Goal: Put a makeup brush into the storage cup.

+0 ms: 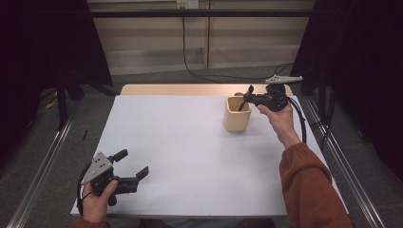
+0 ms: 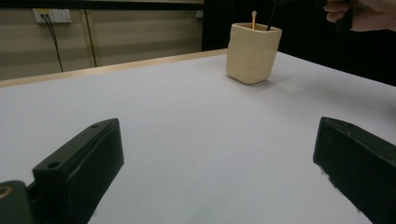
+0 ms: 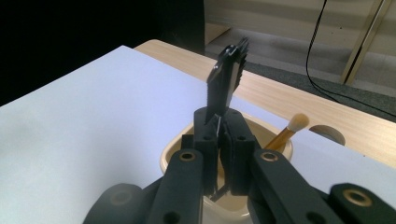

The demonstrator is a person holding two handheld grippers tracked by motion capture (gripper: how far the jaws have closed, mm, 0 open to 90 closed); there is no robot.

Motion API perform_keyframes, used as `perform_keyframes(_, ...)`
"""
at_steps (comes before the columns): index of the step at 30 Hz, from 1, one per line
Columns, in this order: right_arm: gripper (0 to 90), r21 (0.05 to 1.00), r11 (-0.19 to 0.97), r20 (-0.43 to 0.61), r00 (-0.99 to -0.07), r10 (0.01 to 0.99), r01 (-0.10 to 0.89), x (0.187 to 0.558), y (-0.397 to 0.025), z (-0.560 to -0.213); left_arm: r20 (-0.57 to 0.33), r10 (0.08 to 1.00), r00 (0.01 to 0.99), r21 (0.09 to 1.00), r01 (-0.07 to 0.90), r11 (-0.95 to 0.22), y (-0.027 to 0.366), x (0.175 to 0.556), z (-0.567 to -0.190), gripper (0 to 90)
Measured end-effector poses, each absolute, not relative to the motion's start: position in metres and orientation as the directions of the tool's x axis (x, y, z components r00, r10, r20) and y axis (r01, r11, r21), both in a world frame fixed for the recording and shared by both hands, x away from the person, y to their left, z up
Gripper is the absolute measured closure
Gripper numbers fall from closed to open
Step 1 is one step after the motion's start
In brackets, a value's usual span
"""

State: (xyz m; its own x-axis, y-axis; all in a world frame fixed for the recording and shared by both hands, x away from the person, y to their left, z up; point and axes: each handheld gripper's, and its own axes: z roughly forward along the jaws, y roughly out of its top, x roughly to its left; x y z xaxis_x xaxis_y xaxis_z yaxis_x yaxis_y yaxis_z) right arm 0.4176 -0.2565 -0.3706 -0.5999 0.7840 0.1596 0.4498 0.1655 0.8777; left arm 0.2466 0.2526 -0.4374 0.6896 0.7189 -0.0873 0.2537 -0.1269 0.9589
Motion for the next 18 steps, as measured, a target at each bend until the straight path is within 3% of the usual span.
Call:
perform_keyframes(8, 84.2, 0.879, 0.154, 0.167, -0.594, 0.787, 0.451, 0.4180, -0.2566, -0.3729, -0.089, 0.718, 0.691, 0.958, 0.257, -0.128, 0.2514, 0.2463, -0.4376, 1.7)
perform_keyframes(14, 53.8, 0.876, 0.136, 0.183, -0.580, 0.794, 0.462, 0.4186, -0.2573, -0.3758, -0.087, 0.717, 0.691, 0.959, 0.254, -0.129, 0.2520, 0.2464, -0.4375, 1.7)
perform_keyframes(18, 39.5, 0.884, 0.136, 0.172, -0.582, 0.795, 0.448, 0.4181, -0.2558, -0.3764, -0.086, 0.717, 0.691, 0.958, 0.254, -0.129, 0.2521, 0.2466, -0.4376, 1.7)
